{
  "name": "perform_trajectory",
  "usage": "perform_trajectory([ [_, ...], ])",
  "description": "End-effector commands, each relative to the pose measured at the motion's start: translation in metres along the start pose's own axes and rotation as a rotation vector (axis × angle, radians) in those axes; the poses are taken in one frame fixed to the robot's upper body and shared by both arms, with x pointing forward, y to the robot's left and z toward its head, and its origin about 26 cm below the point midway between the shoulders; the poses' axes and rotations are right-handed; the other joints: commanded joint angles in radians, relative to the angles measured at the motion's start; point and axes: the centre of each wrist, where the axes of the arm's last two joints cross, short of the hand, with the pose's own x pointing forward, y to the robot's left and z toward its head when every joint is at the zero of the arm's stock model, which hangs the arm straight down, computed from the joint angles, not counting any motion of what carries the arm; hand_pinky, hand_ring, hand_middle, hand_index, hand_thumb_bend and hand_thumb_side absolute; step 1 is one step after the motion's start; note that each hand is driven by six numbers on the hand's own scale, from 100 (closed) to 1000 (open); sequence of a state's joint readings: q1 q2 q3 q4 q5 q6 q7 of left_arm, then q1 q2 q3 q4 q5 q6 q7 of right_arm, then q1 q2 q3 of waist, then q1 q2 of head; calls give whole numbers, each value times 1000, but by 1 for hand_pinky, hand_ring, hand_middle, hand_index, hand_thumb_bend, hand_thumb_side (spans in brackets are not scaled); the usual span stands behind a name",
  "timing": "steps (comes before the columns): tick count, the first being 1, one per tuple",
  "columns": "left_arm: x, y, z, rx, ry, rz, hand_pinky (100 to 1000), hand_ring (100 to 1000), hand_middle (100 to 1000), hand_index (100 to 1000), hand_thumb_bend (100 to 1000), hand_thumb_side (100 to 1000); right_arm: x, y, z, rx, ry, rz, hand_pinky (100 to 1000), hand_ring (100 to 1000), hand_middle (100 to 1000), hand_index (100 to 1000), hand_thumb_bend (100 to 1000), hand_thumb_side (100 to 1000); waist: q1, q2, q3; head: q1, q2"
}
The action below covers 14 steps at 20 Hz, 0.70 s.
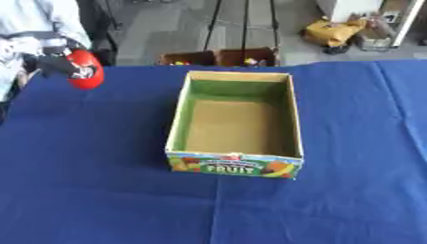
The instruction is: Pick up objects on the table and place them in the box.
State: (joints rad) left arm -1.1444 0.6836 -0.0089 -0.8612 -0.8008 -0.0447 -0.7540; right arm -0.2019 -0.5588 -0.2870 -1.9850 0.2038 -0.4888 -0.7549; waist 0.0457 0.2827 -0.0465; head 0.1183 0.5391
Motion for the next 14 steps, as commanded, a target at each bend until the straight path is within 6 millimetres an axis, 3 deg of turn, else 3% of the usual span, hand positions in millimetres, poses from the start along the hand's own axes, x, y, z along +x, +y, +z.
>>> perform_trajectory([
  [1,18,21,9,42,-61,-43,280,484,540,648,100,403,3,0,-9,-2,-35,-19,701,744,674,813,100,901,0,-29,0,-4,10],
  [14,91,23,-1,-1,-315,-94,250,465,525,652,100,402,4,2,-10,6,-19,-40,701,744,674,812,100,898,8,-60,-11,-7,18],
])
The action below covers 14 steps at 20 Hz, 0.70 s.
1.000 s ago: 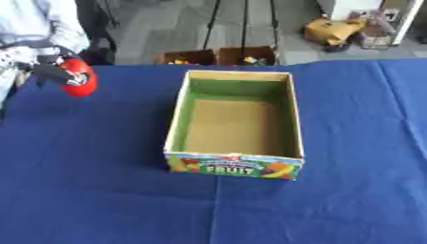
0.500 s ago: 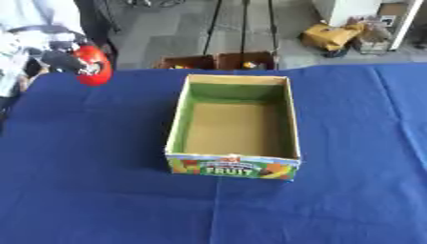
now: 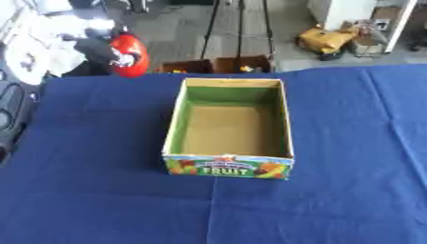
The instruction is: Pick up objects on the table and place them in the box.
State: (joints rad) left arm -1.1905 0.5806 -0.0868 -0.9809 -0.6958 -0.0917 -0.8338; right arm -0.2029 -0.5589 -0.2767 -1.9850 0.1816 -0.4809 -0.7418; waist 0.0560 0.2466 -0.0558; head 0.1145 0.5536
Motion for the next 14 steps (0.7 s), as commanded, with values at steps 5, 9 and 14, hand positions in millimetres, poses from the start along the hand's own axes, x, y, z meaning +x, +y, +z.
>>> perform_trajectory([
  [5,36,17,-6,14,-104,-41,251,464,525,652,100,402,4,1,-11,1,-35,-33,702,745,674,813,100,898,-1,-32,-5,-2,6],
  [9,52,14,-15,-7,-150,-58,251,463,525,649,100,403,4,2,-11,3,-32,-38,702,745,674,813,100,896,0,-34,-9,-2,7],
  [14,70,10,-25,-30,-199,-75,248,460,522,649,100,404,4,3,-11,5,-28,-44,702,745,673,813,100,895,2,-34,-14,-1,7],
])
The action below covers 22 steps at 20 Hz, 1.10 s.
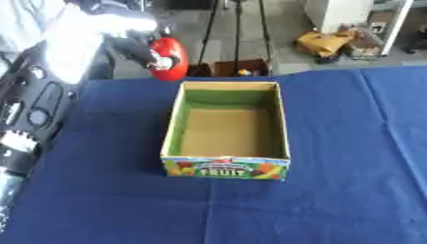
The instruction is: Pick up objects on the table and place them in the box.
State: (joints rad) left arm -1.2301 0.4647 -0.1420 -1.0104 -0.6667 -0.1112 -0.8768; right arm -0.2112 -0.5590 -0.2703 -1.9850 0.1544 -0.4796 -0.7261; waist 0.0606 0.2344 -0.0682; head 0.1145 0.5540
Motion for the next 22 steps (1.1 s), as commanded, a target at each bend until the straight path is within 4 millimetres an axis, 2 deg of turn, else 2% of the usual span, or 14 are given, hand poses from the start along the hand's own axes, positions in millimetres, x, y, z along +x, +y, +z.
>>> perform_trajectory([
  [1,16,14,1,24,-42,-33,247,459,521,648,100,404,4,1,-10,3,-41,-20,702,745,673,813,100,895,-2,-22,-3,-1,7],
  [8,37,4,-19,-22,-106,-38,250,458,520,645,100,405,4,2,-11,3,-35,-28,703,746,672,813,100,894,2,-21,-11,3,4],
  [22,42,-31,-54,-133,-66,-64,275,466,528,637,100,405,5,5,-11,4,-37,-39,704,747,671,814,100,893,4,-6,-23,8,1],
])
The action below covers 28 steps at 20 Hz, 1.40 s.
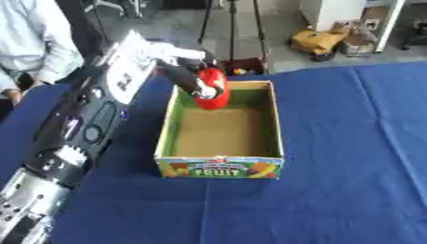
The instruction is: Pick up objects on the table and place them in the box.
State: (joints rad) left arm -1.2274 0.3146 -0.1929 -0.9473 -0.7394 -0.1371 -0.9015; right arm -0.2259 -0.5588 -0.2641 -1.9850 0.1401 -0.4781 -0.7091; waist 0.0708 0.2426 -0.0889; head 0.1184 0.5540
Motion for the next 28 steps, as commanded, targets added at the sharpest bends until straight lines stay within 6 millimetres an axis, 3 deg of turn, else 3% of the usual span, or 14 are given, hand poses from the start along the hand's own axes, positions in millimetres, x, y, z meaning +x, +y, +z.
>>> perform_trajectory([
  [1,2,4,-1,3,16,-32,276,466,529,636,100,405,4,1,-9,-3,-39,-19,704,747,671,814,100,893,-6,-13,-3,5,0],
  [20,-2,-29,-22,21,26,-36,252,439,512,634,100,400,4,2,-9,-9,-38,-21,705,748,669,814,100,893,-1,-2,-10,0,-23],
  [25,-1,-32,-25,12,22,-34,262,450,516,638,100,402,4,2,-10,-9,-39,-22,705,748,669,814,100,893,-1,0,-13,2,-24],
  [28,0,-34,-27,3,13,-35,298,504,539,674,100,410,4,3,-10,-9,-40,-23,705,748,669,814,100,894,0,1,-15,2,-25],
])
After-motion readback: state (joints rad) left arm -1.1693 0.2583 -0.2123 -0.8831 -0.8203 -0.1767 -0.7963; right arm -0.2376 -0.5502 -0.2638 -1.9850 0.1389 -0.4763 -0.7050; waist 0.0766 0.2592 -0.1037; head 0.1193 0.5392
